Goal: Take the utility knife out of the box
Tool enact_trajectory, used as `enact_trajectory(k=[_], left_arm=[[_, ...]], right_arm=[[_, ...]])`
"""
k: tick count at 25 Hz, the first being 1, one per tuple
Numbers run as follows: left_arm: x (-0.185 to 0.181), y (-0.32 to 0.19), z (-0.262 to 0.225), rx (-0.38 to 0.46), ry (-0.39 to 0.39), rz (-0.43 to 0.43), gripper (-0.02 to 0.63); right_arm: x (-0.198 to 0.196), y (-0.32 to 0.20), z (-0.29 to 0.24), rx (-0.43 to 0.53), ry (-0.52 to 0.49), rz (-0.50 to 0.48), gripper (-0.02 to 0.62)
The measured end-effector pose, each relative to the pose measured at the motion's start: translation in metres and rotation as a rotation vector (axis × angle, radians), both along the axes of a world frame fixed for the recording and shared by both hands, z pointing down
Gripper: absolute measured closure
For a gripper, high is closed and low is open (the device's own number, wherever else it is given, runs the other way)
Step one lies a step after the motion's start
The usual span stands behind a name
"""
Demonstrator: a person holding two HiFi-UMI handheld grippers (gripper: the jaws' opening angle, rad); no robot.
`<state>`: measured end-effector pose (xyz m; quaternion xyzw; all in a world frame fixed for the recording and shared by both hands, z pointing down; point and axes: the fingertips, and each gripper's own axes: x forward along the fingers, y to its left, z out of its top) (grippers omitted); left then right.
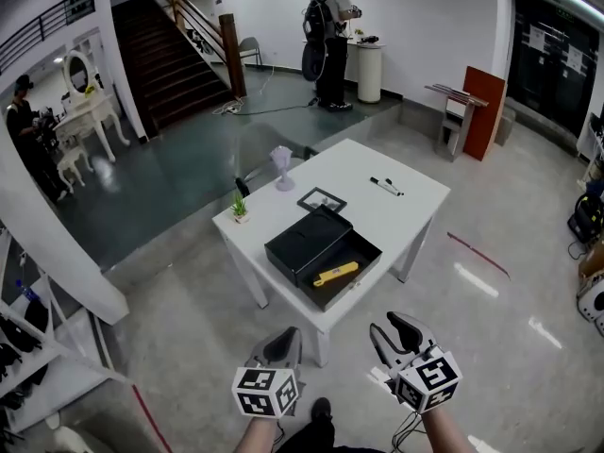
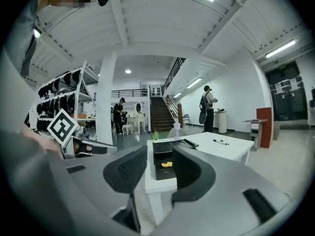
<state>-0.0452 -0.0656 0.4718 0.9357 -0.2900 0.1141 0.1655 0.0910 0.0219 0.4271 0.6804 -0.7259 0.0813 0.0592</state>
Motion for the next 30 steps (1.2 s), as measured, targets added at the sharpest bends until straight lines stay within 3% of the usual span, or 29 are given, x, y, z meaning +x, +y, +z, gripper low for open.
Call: enact_trajectory(k=[9,17,26,30], left_arm=[[0.011,-0.076,0.007,-0.025,0.012,0.013,0.581],[0.016,-0.101,0.013,-0.028,0.011,0.019,0.581],[0.022,-0.122,0.013,-0.027,0.009,-0.043,0.581],[0.027,-0.135,0.014,-0.026,0.006,-0.121,0.581]], right_arm=[[0.015,-0.072,-0.001,-0.01,0.027,0.013,0.454],[0.02,-0.099,0.006,-0.029,0.04,0.0,0.454],[0.05,-0.131,0.004,-0.047,0.068,-0.064,0.454],[0.068,-0.152,0.011,-0.072,0.097,-0.154,0.452]])
